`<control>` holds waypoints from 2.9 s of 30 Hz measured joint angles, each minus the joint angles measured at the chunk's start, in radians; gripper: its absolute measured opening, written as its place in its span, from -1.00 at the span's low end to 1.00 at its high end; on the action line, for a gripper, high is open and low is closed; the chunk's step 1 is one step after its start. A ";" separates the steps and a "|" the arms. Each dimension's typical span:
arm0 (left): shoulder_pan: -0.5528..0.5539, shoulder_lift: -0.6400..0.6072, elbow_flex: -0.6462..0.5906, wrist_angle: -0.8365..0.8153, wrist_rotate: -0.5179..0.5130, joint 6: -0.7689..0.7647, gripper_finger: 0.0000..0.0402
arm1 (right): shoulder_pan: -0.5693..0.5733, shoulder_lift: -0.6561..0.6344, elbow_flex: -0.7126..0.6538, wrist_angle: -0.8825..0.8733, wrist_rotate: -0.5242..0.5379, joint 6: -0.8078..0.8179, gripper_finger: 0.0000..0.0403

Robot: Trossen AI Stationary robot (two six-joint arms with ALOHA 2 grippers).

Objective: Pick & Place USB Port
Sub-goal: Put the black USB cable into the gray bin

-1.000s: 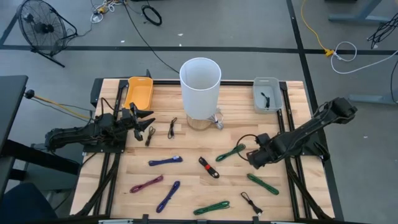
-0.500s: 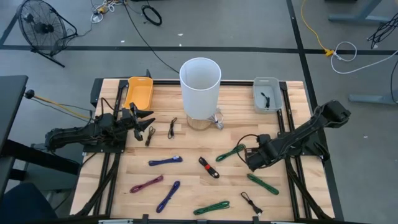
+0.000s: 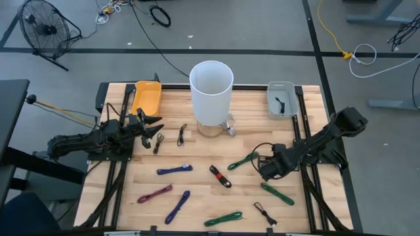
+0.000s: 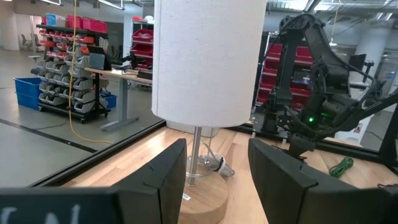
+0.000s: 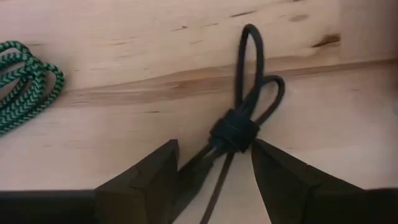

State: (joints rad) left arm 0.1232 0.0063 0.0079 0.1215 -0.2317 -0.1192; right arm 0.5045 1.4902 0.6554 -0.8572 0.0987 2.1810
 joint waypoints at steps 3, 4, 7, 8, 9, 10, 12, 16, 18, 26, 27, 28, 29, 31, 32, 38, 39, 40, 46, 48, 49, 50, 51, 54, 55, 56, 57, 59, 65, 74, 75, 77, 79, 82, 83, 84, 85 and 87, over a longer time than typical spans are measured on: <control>0.000 0.000 0.000 0.000 0.000 0.000 -0.12 | 0.000 -0.004 -0.032 0.031 -0.009 -0.007 0.02; 0.000 0.000 0.000 0.000 0.000 0.000 -0.12 | 0.000 -0.005 -0.034 0.032 -0.011 -0.010 -0.01; 0.000 0.000 0.000 -0.001 0.000 0.000 -0.12 | -0.001 -0.004 -0.030 0.033 -0.015 -0.040 -0.22; 0.000 0.000 0.000 -0.001 0.000 0.000 -0.12 | -0.001 -0.003 -0.027 0.035 -0.014 -0.052 -0.34; 0.000 0.000 0.000 -0.001 0.000 0.001 -0.12 | -0.002 -0.002 -0.025 0.037 -0.017 -0.070 -0.50; 0.000 0.000 0.000 -0.002 0.000 0.001 -0.12 | -0.002 -0.001 -0.022 0.038 -0.019 -0.088 -0.67; 0.000 0.000 0.000 -0.002 0.000 0.000 -0.12 | -0.001 0.000 -0.018 0.034 -0.016 -0.122 -0.89; 0.000 0.000 0.000 -0.002 0.000 0.000 -0.12 | -0.001 0.004 0.014 -0.006 -0.020 -0.156 -0.92; 0.000 0.000 0.000 -0.002 0.000 0.000 -0.12 | -0.006 0.005 0.047 -0.066 -0.040 -0.194 -0.96; 0.000 0.000 0.000 -0.003 0.000 0.000 -0.12 | -0.042 -0.063 0.275 -0.420 0.086 -0.306 -0.97; 0.000 0.000 0.000 -0.004 0.000 0.000 -0.12 | -0.048 -0.069 0.309 -0.469 0.111 -0.313 -0.97; 0.000 0.000 0.000 -0.006 0.000 0.000 -0.12 | -0.055 -0.077 0.336 -0.535 0.141 -0.315 -0.97; 0.000 0.000 0.000 -0.006 0.000 0.000 -0.12 | -0.064 -0.084 0.361 -0.606 0.171 -0.316 -0.97; 0.000 0.000 0.000 -0.006 0.000 0.000 -0.12 | -0.087 -0.105 0.408 -0.697 0.223 -0.324 -0.97; 0.000 0.000 0.000 -0.006 0.000 0.000 -0.12 | -0.102 -0.119 0.423 -0.717 0.248 -0.335 -0.98; 0.000 0.000 0.000 -0.010 0.000 0.000 -0.12 | -0.255 -0.237 0.426 -0.717 0.428 -0.523 -0.98; 0.000 0.000 0.000 -0.009 0.000 0.000 -0.12 | -0.291 -0.254 0.424 -0.712 0.440 -0.563 -0.98; 0.000 0.000 0.000 -0.010 0.000 0.000 -0.12 | -0.329 -0.274 0.421 -0.708 0.456 -0.606 -0.98; 0.000 0.000 0.000 -0.011 0.000 0.000 -0.12 | -0.569 -0.308 0.421 -0.712 0.507 -0.848 -0.98; 0.000 0.000 0.000 -0.011 0.000 0.000 -0.12 | -0.656 -0.310 0.421 -0.698 0.535 -0.945 -0.98; 0.000 0.000 0.000 -0.013 0.000 0.000 -0.12 | -0.697 -0.313 0.421 -0.677 0.539 -0.993 -0.98; 0.000 0.000 0.000 -0.014 0.000 0.000 -0.12 | -0.739 -0.314 0.421 -0.655 0.540 -1.041 -0.98; 0.000 0.000 0.000 -0.015 0.000 0.000 -0.12 | -0.779 -0.314 0.421 -0.632 0.543 -1.093 -0.98; 0.000 0.000 0.000 -0.015 0.000 0.000 -0.12 | -0.902 -0.314 0.421 -0.496 0.519 -1.274 -0.98; 0.000 0.000 0.000 -0.015 0.000 0.000 -0.12 | -0.945 -0.314 0.421 -0.448 0.502 -1.341 -0.98; 0.000 0.000 0.000 -0.015 0.000 0.000 -0.12 | -0.988 -0.314 0.421 -0.398 0.489 -1.407 -0.98; 0.000 0.000 0.000 -0.015 0.000 0.000 -0.12 | -1.030 -0.313 0.421 -0.356 0.483 -1.459 -0.98; 0.000 0.000 0.000 -0.015 0.000 0.000 -0.12 | -1.110 -0.304 0.421 -0.302 0.472 -1.541 -0.98; 0.000 0.000 0.000 -0.015 0.000 -0.001 -0.12 | -1.302 -0.228 0.375 -0.227 0.422 -1.660 -0.98; 0.000 0.000 0.000 -0.015 -0.001 0.000 -0.12 | -1.337 -0.146 0.326 -0.138 0.426 -1.691 -0.98; 0.000 0.000 0.000 -0.019 -0.001 0.000 -0.12 | -1.337 -0.145 0.318 -0.116 0.407 -1.693 -0.98; 0.000 0.000 0.000 -0.016 -0.002 0.000 -0.12 | -1.338 -0.136 0.290 -0.071 0.404 -1.701 -0.98; 0.000 0.000 0.000 -0.018 -0.002 -0.001 -0.12 | -1.348 -0.130 0.259 -0.045 0.406 -1.704 -0.98; 0.000 0.000 0.000 -0.019 -0.001 -0.001 -0.12 | -1.350 -0.120 0.251 -0.027 0.433 -1.717 -0.98; 0.000 0.000 0.000 -0.021 0.000 -0.001 -0.12 | -1.350 -0.119 0.251 -0.026 0.434 -1.718 -0.98; 0.000 0.000 0.000 -0.021 -0.001 -0.001 -0.12 | -1.349 -0.119 0.251 -0.021 0.433 -1.718 -0.98; 0.000 0.000 0.000 -0.021 0.000 -0.001 -0.12 | -1.349 -0.119 0.251 -0.018 0.429 -1.718 -0.98; 0.000 0.000 0.000 -0.021 -0.001 0.000 -0.12 | -1.350 -0.119 0.251 -0.019 0.391 -1.720 -0.98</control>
State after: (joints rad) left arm 0.1234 0.0063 0.0082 0.1009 -0.2325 -0.1196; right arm -0.8452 1.3716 0.9062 -0.8761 0.4896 0.4610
